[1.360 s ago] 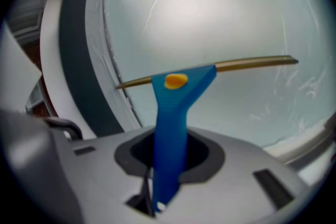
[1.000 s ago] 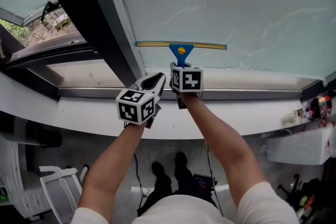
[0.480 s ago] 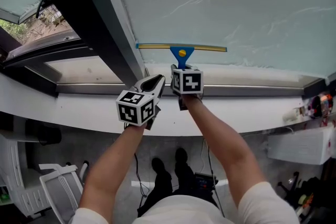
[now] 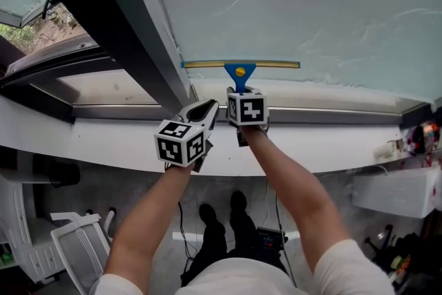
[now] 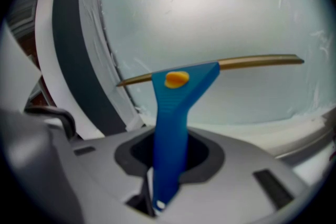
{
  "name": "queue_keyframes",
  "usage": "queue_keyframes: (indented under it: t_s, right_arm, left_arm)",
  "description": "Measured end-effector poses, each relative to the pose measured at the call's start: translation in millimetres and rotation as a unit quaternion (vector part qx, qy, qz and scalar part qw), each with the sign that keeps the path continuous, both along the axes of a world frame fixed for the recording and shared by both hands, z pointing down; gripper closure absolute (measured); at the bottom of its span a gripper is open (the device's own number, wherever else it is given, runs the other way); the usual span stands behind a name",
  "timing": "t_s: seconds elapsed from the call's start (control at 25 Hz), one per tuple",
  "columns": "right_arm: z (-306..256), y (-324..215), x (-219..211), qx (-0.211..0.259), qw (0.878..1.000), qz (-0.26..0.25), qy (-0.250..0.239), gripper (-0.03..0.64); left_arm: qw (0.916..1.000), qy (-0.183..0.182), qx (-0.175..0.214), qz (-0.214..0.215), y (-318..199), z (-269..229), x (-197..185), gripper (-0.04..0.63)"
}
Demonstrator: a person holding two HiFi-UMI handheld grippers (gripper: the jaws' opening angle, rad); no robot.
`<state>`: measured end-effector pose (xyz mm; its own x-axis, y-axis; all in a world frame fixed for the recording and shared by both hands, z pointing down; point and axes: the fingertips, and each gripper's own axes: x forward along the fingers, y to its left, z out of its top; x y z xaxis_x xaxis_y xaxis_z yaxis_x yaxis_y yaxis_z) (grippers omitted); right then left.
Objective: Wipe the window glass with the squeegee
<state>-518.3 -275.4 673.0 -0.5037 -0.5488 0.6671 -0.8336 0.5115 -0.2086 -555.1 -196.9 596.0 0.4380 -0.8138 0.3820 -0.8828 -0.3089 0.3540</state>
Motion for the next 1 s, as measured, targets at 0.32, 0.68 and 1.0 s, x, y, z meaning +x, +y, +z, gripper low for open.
queue_keyframes:
  t_s: [0.32,0.68,1.0]
  right_arm:
    - [17,2,-7,-0.008,1.0,-0.004,-0.01,0.505]
    - [45,7,0,-0.02,1.0,-0.005,0.012,0.505]
    - [61,7,1,-0.022,1.0,-0.004,0.02,0.505]
  left_arm:
    - [0.9999,0.004,-0.013,0.0,0,18,0,0.548]
    - [0.9996,0.006,-0.027,0.002,3,36,1,0.548]
    - [0.9994,0.004,-0.035,0.003,5,46,2,0.548]
